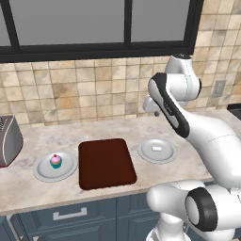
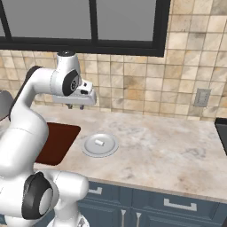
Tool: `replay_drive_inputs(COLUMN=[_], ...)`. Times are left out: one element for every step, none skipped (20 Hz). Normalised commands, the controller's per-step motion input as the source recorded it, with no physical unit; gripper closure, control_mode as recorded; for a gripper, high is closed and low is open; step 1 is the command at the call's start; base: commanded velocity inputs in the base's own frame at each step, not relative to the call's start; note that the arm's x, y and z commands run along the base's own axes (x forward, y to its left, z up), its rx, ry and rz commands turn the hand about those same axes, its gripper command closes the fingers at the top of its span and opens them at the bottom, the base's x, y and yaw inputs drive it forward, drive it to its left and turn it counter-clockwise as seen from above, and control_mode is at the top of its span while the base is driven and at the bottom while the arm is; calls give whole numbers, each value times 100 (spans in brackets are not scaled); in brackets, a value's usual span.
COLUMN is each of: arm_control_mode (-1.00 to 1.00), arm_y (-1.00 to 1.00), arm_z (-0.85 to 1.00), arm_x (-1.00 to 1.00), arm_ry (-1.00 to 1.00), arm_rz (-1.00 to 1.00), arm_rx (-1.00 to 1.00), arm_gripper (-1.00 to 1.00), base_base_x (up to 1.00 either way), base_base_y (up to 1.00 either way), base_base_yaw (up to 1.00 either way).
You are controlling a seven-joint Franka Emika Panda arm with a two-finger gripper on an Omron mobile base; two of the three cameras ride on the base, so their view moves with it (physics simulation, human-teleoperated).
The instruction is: Move the dessert items from the plates to the tray.
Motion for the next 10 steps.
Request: replay_drive_inputs(arm_control_mode=[-100, -100, -100, -100, -100, -100, -100, -100, -100, -100], arm_y=[0, 0, 0, 0, -4, -13, -16, -18, -19, -21], arm_z=[0, -4, -11, -20, -22, -30, -37, -38, -36, -38], arm_x=[2, 0, 0, 0, 0, 0, 0, 0, 0, 0], arm_ry=[0, 0, 0, 0, 0, 0, 0, 0, 0, 0], arm_rz=[0, 0, 0, 0, 0, 0, 0, 0, 0, 0], arm_rx=[0, 0, 0, 0, 0, 0, -3, -3, -4, -4], arm_gripper=[-100, -100, -100, -100, -100, -100, -100, -100, -100, -100], base_base_x=[0, 0, 0, 0, 0, 0, 0, 0, 0, 0], base_base_y=[0, 0, 0, 0, 0, 0, 0, 0, 0, 0], base_base_yaw=[0, 0, 0, 0, 0, 0, 0, 0, 0, 0])
